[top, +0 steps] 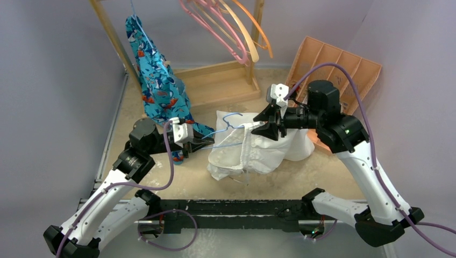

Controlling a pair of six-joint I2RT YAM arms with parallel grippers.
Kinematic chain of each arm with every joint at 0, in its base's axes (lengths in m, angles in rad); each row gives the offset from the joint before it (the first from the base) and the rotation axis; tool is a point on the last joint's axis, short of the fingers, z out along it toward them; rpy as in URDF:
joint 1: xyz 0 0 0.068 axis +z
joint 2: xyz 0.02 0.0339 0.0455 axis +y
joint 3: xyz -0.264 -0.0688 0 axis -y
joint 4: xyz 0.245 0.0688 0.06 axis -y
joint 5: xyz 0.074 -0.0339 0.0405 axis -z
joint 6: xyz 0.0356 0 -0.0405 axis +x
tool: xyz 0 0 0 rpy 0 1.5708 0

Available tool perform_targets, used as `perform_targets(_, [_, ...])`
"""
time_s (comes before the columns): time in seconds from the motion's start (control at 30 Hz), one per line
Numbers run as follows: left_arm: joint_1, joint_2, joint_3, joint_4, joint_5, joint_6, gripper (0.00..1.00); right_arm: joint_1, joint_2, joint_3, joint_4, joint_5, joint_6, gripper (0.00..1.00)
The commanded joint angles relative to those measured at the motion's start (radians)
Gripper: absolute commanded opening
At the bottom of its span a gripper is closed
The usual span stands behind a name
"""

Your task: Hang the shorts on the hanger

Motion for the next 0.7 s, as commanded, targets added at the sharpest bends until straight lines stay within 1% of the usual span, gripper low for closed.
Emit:
perform_targets(0.0, [-0.003, -0.01, 0.04, 0.094, 0.037, 0.025, 0.0, 0.007, -0.012, -0.036, 0.08, -0.113, 0.014, 0.46])
perform_targets(0.1, [-0.003, -0.01, 0.04, 0.095, 0.036, 0.025, 0.0, 0.019, -0.024, -0.057, 0.109, -0.124, 0.031, 0.5])
perform_targets(0.17, [-0.003, -0.011, 0.042, 0.095, 0.036, 0.025, 0.0, 0.027, -0.026, -0.063, 0.116, -0.126, 0.038, 0.51])
perform_targets(0.4, [-0.003, 0.005, 0.054, 0.107, 0.036, 0.022, 0.0, 0.057, -0.011, -0.072, 0.148, -0.135, 0.062, 0.47])
perform_targets(0.47, [-0.003, 0.008, 0.057, 0.107, 0.037, 0.024, 0.0, 0.086, 0.003, -0.069, 0.151, -0.115, 0.069, 0.47])
perform_targets(0.6, [-0.003, 0.009, 0.061, 0.082, 0.038, 0.047, 0.0, 0.153, 0.029, -0.055, 0.14, -0.034, 0.083, 0.5])
perform_targets(0.67, [-0.003, 0.011, 0.068, 0.065, 0.036, 0.062, 0.0, 0.167, 0.041, -0.044, 0.129, -0.009, 0.085, 0.5])
